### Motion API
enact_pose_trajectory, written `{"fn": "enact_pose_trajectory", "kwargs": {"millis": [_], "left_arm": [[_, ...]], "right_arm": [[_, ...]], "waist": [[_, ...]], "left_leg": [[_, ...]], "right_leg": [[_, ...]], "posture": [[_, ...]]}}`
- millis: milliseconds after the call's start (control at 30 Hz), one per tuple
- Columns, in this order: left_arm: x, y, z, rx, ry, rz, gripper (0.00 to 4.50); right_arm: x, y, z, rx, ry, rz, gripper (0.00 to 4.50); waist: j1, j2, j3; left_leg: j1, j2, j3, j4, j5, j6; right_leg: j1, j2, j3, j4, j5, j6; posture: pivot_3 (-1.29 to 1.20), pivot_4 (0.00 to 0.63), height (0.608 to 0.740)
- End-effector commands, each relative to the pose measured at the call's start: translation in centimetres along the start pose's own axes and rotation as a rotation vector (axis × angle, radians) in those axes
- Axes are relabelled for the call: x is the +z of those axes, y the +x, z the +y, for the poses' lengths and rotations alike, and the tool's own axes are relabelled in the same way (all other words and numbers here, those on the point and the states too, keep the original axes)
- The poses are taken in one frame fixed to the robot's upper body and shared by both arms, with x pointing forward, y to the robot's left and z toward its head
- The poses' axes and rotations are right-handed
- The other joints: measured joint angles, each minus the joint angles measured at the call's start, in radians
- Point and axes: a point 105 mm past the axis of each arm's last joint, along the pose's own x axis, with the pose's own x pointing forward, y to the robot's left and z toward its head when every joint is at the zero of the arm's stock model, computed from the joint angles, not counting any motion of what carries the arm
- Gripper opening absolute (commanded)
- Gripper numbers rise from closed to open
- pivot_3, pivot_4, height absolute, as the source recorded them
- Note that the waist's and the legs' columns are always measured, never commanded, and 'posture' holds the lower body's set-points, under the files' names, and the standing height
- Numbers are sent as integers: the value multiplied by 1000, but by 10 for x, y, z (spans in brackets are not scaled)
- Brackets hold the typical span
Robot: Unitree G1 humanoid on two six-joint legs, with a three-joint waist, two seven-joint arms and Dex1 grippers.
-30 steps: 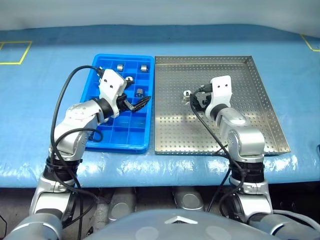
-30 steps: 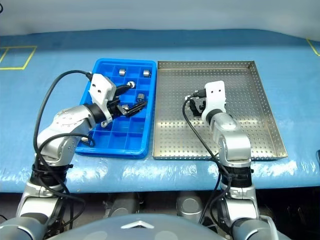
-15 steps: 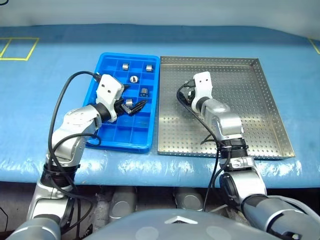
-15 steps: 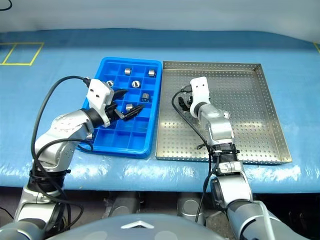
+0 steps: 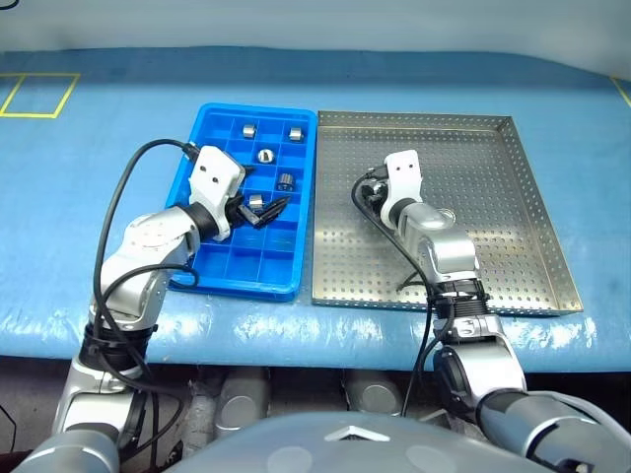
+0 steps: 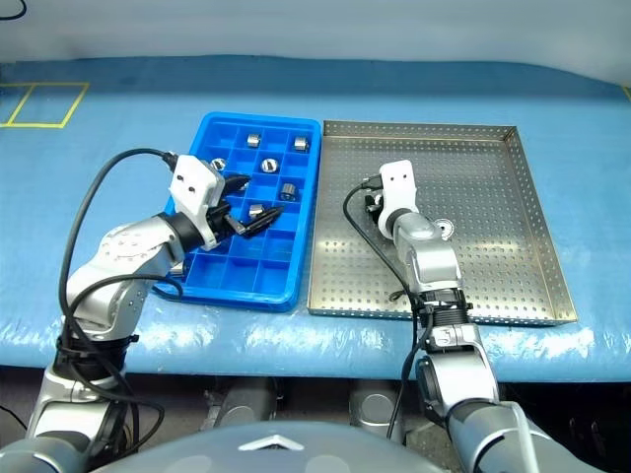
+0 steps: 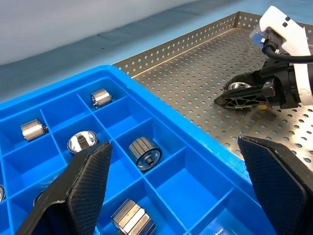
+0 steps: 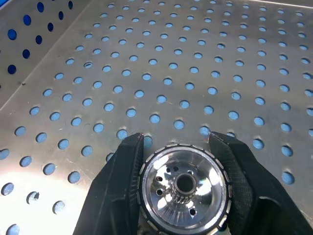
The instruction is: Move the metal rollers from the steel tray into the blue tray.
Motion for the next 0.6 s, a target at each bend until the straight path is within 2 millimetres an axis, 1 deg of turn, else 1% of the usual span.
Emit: {"fn": "enact_pose_trajectory", "kwargs": {"millis": [33,133,200,267,300,333,367,433,500,533,567,600], "left_arm": [[14,0,2,4,27,-43,4500],[16,0,4,6,27,-51,4500],[20,-4,12,29,33,-64,4500],[23,-10,23,64,42,-68,4500],[23,-13,29,81,55,-60,4500],[22,-18,37,97,80,-36,4500],[21,-21,42,106,99,-19,4500],[20,-27,51,120,136,18,4500],[18,-35,65,158,182,71,4500],[18,-38,71,172,198,87,4500],[19,-40,74,181,208,93,4500],[19,-41,75,184,211,94,4500]], "right_arm": [[13,-9,0,-13,16,-55,1881],[27,-20,9,28,36,-116,1881],[47,-34,29,134,49,-193,1881],[70,-54,62,307,68,-279,1881],[78,-65,78,385,55,-306,1881],[86,-77,101,480,47,-327,1881],[89,-85,114,538,40,-336,1881],[93,-97,138,635,25,-338,1881],[86,-110,178,799,-6,-297,1881],[80,-114,194,859,-23,-267,1881],[74,-115,204,890,-45,-242,1881],[70,-114,208,899,-59,-228,1881]], "waist": [[-1,0,0],[-1,0,0],[-6,0,0],[-12,0,0],[-16,0,0],[-18,0,0],[-23,0,0],[-28,0,0],[-29,0,0],[-29,0,0],[-30,0,0],[-30,0,0]], "left_leg": [[0,0,0,0,0,0],[0,0,0,0,0,0],[0,0,0,0,0,0],[-1,0,0,0,0,0],[0,1,0,0,0,0],[0,1,0,0,0,0],[0,1,0,0,0,0],[0,3,-1,-1,0,0],[0,4,-1,-1,0,0],[0,4,-1,-1,0,0],[0,4,-1,0,0,0],[0,4,-1,0,0,0]], "right_leg": [[0,0,0,0,0,0],[0,0,0,0,0,0],[-1,0,0,0,0,0],[-1,0,0,0,0,0],[-1,0,0,0,0,0],[-1,1,0,1,0,0],[-1,1,0,1,0,0],[-1,3,0,1,-1,0],[-1,3,-1,1,-1,0],[-1,3,-1,1,-1,0],[-1,3,-1,1,-1,0],[-1,3,-1,1,-2,1]], "posture": [[-37,150,740],[-42,150,740],[-46,150,740],[-53,150,740],[-60,150,740],[-61,150,740],[-61,150,740],[-71,150,740],[-68,150,740],[-67,150,740],[-60,150,740],[-58,150,740]]}}
